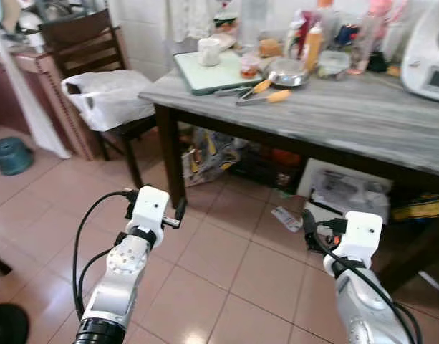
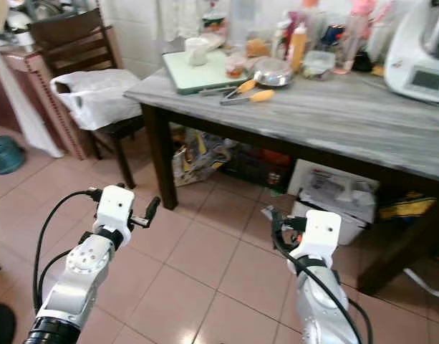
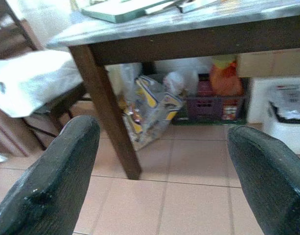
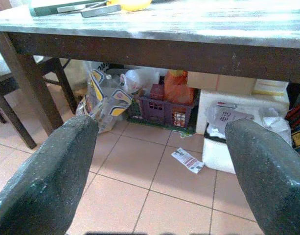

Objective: Setting the table

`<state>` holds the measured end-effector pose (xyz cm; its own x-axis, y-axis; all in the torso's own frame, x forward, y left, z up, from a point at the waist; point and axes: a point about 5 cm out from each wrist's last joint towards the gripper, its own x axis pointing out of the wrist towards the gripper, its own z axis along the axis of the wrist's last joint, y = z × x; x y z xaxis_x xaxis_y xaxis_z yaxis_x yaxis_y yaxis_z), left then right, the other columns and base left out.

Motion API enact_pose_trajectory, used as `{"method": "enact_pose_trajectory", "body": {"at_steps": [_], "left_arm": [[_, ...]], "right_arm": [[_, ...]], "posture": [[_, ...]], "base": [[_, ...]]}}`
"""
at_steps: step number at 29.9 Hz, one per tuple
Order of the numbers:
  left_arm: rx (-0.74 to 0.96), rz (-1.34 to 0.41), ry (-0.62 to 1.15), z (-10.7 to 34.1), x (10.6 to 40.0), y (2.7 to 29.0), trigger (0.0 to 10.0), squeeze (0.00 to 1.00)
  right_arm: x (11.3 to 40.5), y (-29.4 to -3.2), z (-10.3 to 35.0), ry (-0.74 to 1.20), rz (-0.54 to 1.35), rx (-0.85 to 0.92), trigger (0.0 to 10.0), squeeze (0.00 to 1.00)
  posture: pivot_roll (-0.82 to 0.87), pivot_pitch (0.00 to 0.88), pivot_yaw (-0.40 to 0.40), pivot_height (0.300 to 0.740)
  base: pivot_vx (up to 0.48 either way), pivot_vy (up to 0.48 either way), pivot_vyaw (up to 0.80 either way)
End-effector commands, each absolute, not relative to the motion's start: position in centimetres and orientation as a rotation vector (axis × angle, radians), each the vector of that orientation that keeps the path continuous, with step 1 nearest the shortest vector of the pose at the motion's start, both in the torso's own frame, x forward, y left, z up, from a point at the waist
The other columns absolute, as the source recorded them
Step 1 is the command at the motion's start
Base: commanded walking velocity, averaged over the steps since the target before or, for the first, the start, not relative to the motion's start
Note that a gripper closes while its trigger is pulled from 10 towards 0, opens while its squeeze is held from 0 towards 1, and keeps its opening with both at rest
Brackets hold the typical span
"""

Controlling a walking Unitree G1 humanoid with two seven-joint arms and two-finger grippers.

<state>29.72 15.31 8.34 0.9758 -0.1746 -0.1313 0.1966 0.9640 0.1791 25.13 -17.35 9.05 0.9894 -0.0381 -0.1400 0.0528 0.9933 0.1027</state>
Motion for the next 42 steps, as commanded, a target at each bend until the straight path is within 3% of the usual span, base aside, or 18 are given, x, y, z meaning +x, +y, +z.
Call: {"method": "enact_pose_trajectory", "body": {"at_steps": [1,18,42], "left_arm": [[0.176,-0.204,0.115,8.79,30.06,15.02,10.0,0.00],[0.133,-0.211,0.154,8.71,30.27,15.32,10.0,0.00],[0.151,-0.225,0.192,8.05,29.81,15.35,10.0,0.00]], "right_arm": [[25.38,-17.38,9.29,0.130,-0.043,0.103,10.0,0.00],[24.75,-17.29,8.92,0.139,-0.056,0.100,10.0,0.00],[24.86,-17.62,8.79,0.134,-0.099,0.092,10.0,0.00]], "posture": [[-0.03,0.000,0.015,0.740],[-0.04,0.000,0.037,0.740],[-0.03,0.000,0.045,0.740]], "base": [[0.000,0.000,0.00],[0.000,0.000,0.00],[0.000,0.377,0.00]]}}
